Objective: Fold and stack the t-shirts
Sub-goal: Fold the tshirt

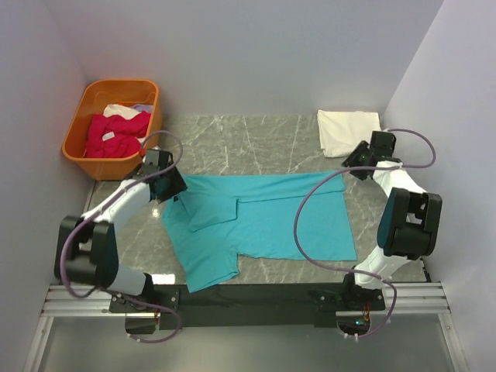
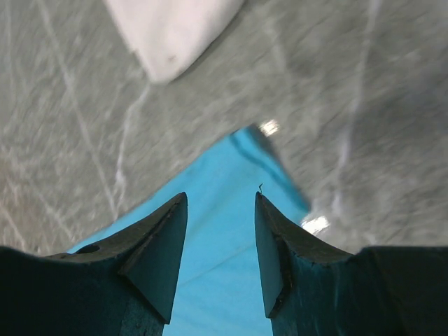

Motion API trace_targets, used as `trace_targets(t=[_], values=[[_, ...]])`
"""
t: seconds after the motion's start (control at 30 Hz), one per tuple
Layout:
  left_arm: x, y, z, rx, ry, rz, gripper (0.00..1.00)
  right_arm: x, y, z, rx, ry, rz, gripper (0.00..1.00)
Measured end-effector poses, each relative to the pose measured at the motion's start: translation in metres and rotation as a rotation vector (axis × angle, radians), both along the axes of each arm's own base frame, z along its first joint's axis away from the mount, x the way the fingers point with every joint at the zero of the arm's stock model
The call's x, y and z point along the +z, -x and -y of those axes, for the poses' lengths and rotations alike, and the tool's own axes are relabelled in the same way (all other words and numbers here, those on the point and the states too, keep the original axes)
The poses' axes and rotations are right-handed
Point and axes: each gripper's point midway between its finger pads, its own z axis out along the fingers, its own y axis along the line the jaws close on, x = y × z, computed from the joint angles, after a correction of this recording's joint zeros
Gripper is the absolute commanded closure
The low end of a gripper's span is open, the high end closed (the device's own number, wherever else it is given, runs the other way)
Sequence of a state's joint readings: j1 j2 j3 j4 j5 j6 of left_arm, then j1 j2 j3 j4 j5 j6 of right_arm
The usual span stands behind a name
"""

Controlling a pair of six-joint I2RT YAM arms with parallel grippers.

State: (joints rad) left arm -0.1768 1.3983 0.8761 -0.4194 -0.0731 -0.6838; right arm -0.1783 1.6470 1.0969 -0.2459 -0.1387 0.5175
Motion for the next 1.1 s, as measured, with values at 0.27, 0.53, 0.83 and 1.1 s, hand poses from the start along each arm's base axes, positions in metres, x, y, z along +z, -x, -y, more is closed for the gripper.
trace_targets(t=[0.27, 0.53, 0.83, 1.1], values=[[-0.027, -0.051, -0.007, 0.05, -0.067, -0.011, 0.48, -0.051, -0.003, 0.019, 0.003, -0.052, -0.096, 0.49], [-0.044, -0.052, -0.012, 0.069, -0.102, -0.045, 0.64, -0.071, -0.014, 0.009, 0.062, -0.112, -0.115, 0.5], [-0.06, -0.055, -0.02, 0.086, -0.149, -0.085, 0.94, -0.077, -0.029, 0.008, 0.078, -0.137, -0.131, 0.9], [-0.058, -0.064, -0.015, 0.078, -0.144, -0.092, 0.94, -0.076, -0.032, 0.016, 0.019, -0.124, -0.174, 1.0]])
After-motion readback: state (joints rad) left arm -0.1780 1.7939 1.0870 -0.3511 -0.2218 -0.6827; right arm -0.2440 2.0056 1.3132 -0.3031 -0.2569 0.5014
